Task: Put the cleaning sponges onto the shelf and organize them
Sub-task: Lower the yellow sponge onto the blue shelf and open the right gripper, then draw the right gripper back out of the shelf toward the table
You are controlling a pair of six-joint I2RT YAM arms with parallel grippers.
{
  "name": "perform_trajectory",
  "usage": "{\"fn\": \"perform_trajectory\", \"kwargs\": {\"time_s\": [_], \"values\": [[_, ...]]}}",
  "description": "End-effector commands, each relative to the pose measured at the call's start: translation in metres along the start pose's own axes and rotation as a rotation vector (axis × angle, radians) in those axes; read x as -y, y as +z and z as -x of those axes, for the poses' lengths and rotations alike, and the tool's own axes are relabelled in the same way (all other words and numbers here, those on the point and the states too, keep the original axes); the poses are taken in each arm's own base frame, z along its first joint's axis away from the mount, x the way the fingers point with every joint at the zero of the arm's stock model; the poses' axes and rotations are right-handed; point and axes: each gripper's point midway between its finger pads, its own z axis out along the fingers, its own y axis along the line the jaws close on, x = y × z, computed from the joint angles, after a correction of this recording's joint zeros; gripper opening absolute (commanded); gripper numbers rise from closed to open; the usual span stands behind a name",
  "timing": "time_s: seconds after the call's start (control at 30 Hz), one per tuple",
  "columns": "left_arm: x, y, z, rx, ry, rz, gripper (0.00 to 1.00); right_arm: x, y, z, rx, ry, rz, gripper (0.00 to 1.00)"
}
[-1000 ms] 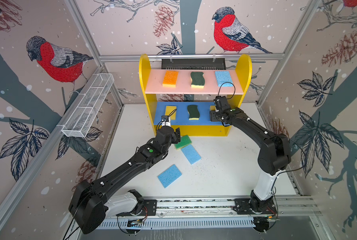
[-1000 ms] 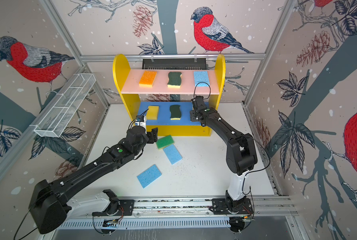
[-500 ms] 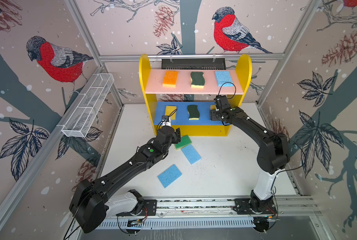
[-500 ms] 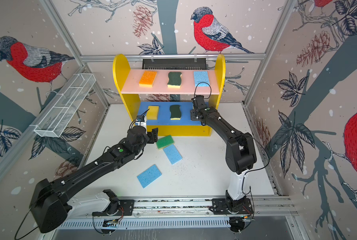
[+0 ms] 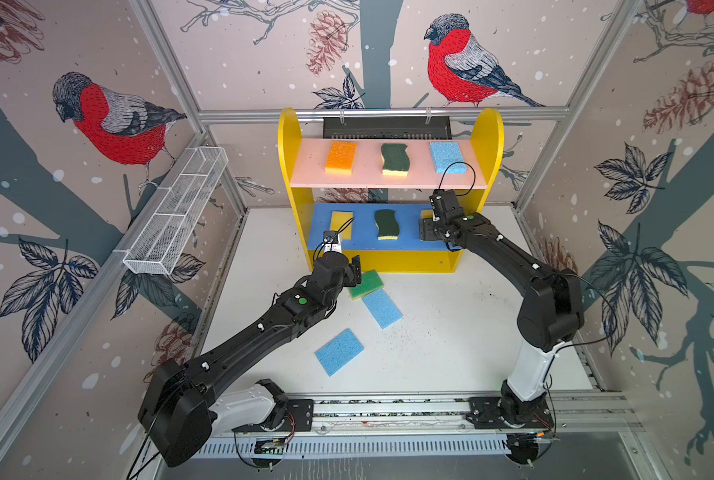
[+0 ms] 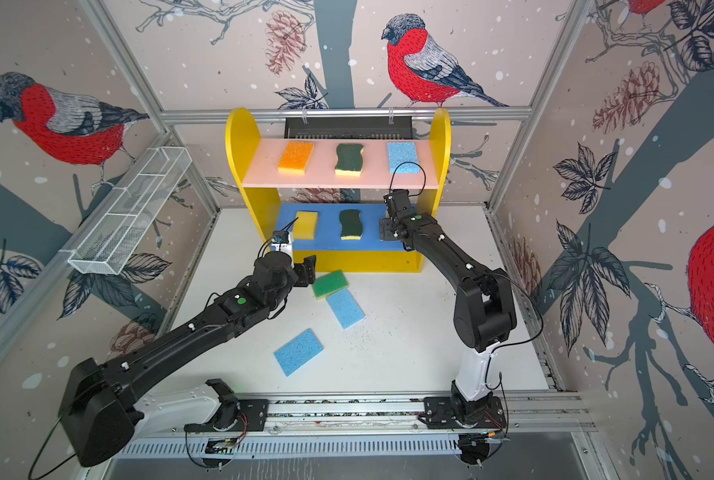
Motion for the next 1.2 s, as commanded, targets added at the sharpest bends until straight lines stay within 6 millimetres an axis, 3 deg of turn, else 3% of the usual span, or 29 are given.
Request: {"fn": "perform_trajectory", "kwargs": {"time_s": [0.0, 0.3, 0.67, 1.17], "values": [[0.000, -0.002, 0.006, 0.015, -0.014, 0.002, 0.77, 0.003, -0.005, 0.000, 0.008, 0.010, -0.015, 0.85], [0.000, -0.005, 0.006, 0.013, -0.027, -0.005, 0.77, -0.005, -0.014, -0.001, 0.011, -0.002, 0.008, 0.86], [-0.003, -0.010, 0.006, 0.004, -0.021, 0.002, 0.77, -0.023, -0.043, 0.000, 0.051, -0.050, 0.015, 0.88], [-0.017, -0.022, -0.003, -0.039, 0.008, 0.050, 0.78, -0.022, -0.073, -0.007, 0.094, -0.018, 0.050, 0.90]]}}
